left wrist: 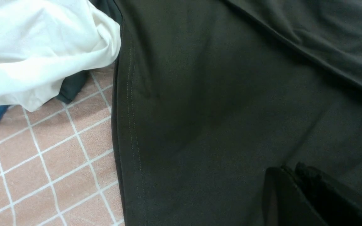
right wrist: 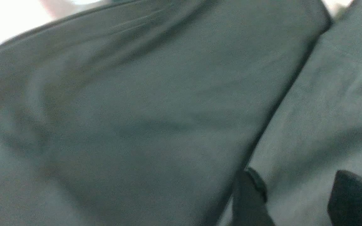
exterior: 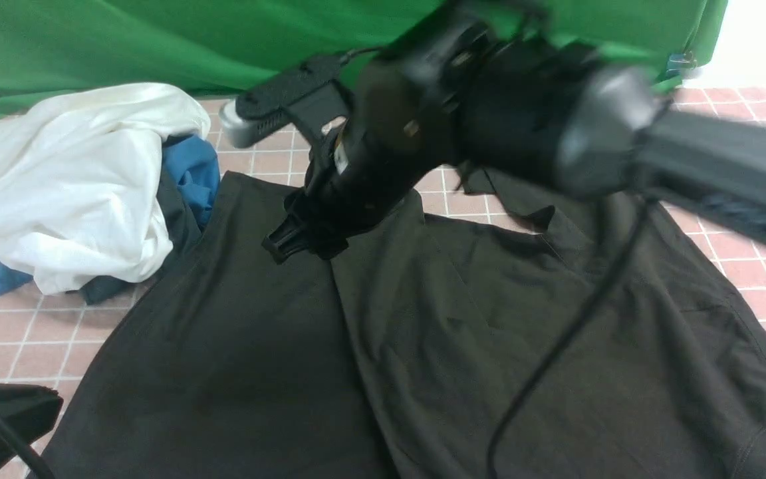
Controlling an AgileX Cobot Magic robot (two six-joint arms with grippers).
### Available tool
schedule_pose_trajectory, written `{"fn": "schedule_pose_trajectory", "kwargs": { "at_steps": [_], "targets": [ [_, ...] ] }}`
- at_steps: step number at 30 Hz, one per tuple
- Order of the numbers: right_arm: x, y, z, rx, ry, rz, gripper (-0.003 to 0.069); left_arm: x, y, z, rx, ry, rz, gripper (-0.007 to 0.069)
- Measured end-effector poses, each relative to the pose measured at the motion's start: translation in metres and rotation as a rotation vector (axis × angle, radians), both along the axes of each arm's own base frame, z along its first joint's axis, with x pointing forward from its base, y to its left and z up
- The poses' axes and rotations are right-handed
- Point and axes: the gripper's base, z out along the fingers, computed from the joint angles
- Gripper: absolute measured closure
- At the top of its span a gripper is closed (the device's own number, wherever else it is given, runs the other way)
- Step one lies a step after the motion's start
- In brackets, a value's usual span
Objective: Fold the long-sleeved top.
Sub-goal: Use your right arm to clamp the cuff closest to him
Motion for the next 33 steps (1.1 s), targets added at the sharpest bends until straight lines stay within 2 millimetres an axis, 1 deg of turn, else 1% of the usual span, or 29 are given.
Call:
{"fn": "schedule_pose_trajectory", "kwargs": {
  "at_steps": [1, 2, 3, 4, 5, 6, 7, 8, 10, 12, 15, 19, 22, 23, 24, 25, 27, 30, 31, 32, 33],
  "targets": [
    [0.001, 0.001, -0.002, -0.002, -0.001, -0.001, 0.0287, 0.0, 0.0, 0.0, 0.0, 0.0, 0.0, 0.0566],
    [0.004, 0.004, -0.013, -0.008, 0.006, -0.008, 0.0286, 0.0, 0.0, 0.0, -0.002, 0.0, -0.001, 0.0566],
    [0.009, 0.009, -0.035, -0.018, 0.02, -0.013, 0.028, 0.0, 0.0, 0.0, -0.004, -0.003, -0.001, 0.0566],
    [0.01, 0.01, -0.037, -0.019, 0.021, -0.012, 0.0279, 0.0, 0.0, 0.0, -0.004, -0.003, -0.001, 0.0566],
    [0.013, 0.013, -0.05, -0.023, 0.026, -0.014, 0.0273, 0.0, 0.0, 0.001, -0.004, -0.008, -0.001, 0.0566],
    [0.013, 0.013, -0.052, -0.023, 0.028, -0.016, 0.0272, 0.0, 0.0, 0.001, -0.004, -0.008, -0.001, 0.0566],
    [0.017, 0.015, -0.064, -0.02, 0.03, -0.027, 0.0265, 0.001, 0.0, 0.001, -0.006, -0.013, -0.001, 0.0566],
    [0.02, 0.015, -0.071, -0.02, 0.033, -0.034, 0.0263, 0.001, -0.001, 0.001, -0.007, -0.015, -0.001, 0.0566],
    [0.023, 0.014, -0.076, -0.022, 0.035, -0.038, 0.0262, 0.001, -0.001, 0.001, -0.007, -0.016, -0.001, 0.0566],
    [0.03, 0.008, -0.086, -0.044, 0.037, -0.063, 0.0262, 0.001, -0.001, 0.001, -0.008, -0.021, 0.0, 0.0566],
    [0.037, 0.002, -0.092, -0.062, 0.035, -0.077, 0.0262, 0.001, -0.001, 0.002, -0.009, -0.022, 0.0, 0.0566],
    [0.039, 0.001, -0.095, -0.066, 0.031, -0.078, 0.0265, 0.001, -0.001, 0.002, -0.009, -0.022, 0.0, 0.0566],
    [0.04, 0.001, -0.094, -0.06, 0.02, -0.069, 0.0301, 0.001, -0.001, 0.002, -0.009, -0.022, 0.0, 0.0566],
    [0.041, 0.002, -0.093, -0.049, 0.008, -0.063, 0.0361, 0.001, -0.001, 0.002, -0.009, -0.022, 0.0, 0.0566],
    [0.041, 0.003, -0.093, -0.043, 0.004, -0.062, 0.0382, 0.001, -0.001, 0.002, -0.009, -0.022, 0.0, 0.0566],
    [0.041, 0.004, -0.093, -0.036, -0.005, -0.058, 0.0423, 0.001, -0.001, 0.002, -0.009, -0.022, 0.0, 0.0566],
    [0.042, 0.005, -0.092, -0.026, -0.012, -0.056, 0.0442, 0.001, -0.001, 0.002, -0.01, -0.023, 0.0, 0.0566],
    [0.042, 0.005, -0.092, -0.022, -0.015, -0.055, 0.0416, 0.002, -0.001, 0.002, -0.013, -0.025, -0.001, 0.0566],
    [0.042, 0.005, -0.092, -0.022, -0.015, -0.055, 0.0394, 0.002, -0.001, 0.002, -0.013, -0.025, -0.001, 0.0566],
    [0.042, 0.005, -0.092, -0.02, -0.016, -0.056, 0.0337, 0.002, -0.001, 0.002, -0.013, -0.025, -0.001, 0.0566],
    [0.043, 0.005, -0.092, -0.018, -0.019, -0.055, 0.031, 0.002, -0.001, 0.002, -0.013, -0.025, -0.001, 0.0566]
  ]
}}
